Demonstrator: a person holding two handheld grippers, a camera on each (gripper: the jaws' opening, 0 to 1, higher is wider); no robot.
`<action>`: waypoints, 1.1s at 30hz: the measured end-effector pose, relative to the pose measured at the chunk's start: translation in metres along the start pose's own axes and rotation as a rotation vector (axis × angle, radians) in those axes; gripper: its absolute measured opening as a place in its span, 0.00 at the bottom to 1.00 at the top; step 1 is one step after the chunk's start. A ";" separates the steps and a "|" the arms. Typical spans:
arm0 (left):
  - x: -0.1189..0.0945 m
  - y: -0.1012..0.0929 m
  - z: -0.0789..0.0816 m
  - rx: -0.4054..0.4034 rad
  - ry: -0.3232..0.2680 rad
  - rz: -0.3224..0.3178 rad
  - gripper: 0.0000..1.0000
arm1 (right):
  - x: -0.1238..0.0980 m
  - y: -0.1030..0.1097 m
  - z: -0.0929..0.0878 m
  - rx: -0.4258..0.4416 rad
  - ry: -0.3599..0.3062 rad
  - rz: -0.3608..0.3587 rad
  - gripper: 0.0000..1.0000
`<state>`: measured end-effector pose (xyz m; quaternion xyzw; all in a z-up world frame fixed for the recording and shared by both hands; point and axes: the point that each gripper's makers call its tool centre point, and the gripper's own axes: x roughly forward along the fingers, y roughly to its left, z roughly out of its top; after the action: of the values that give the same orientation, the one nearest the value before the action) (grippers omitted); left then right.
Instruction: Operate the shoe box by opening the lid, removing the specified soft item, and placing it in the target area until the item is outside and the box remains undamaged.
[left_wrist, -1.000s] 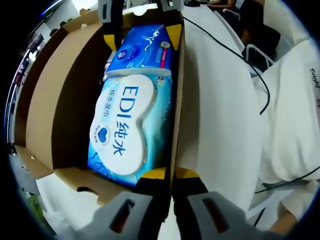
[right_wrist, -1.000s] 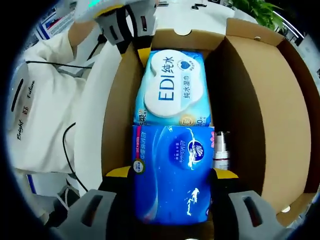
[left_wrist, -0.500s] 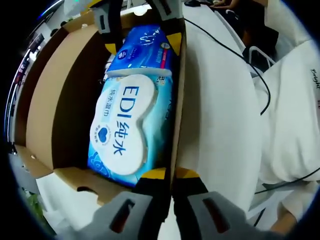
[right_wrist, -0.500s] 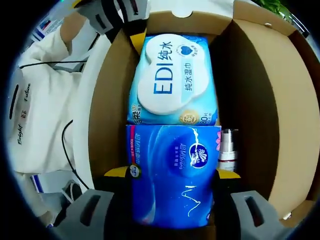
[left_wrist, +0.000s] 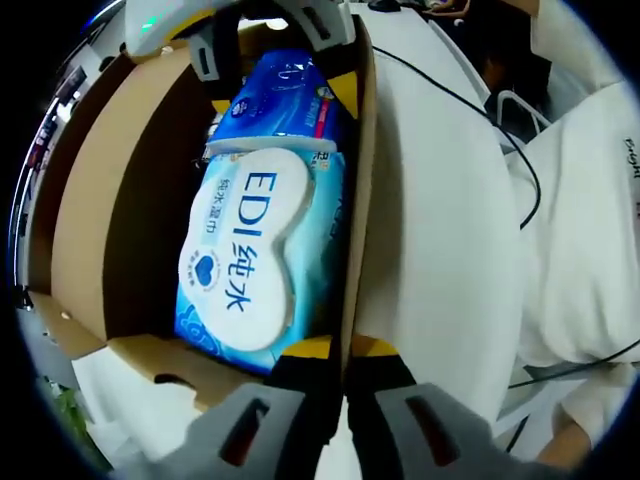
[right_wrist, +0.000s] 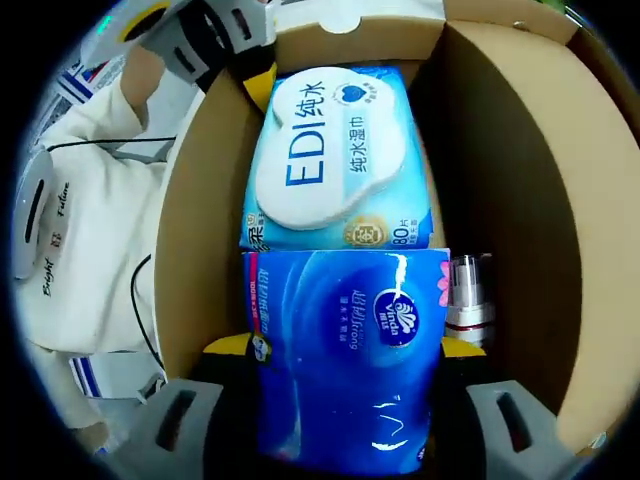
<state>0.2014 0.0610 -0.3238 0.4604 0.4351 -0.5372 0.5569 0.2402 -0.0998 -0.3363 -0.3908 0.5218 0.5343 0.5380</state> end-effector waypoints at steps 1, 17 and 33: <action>0.000 0.000 0.000 0.000 -0.001 0.000 0.02 | -0.001 -0.001 0.000 0.004 0.018 -0.003 0.71; 0.000 -0.001 0.000 0.003 -0.006 0.006 0.02 | -0.009 -0.006 -0.003 0.005 -0.048 -0.013 0.59; 0.000 -0.002 0.000 0.019 -0.006 -0.003 0.02 | -0.016 0.007 0.002 -0.032 -0.233 -0.047 0.58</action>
<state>0.1989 0.0610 -0.3237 0.4632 0.4291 -0.5437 0.5529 0.2356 -0.0996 -0.3190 -0.3468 0.4378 0.5716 0.6012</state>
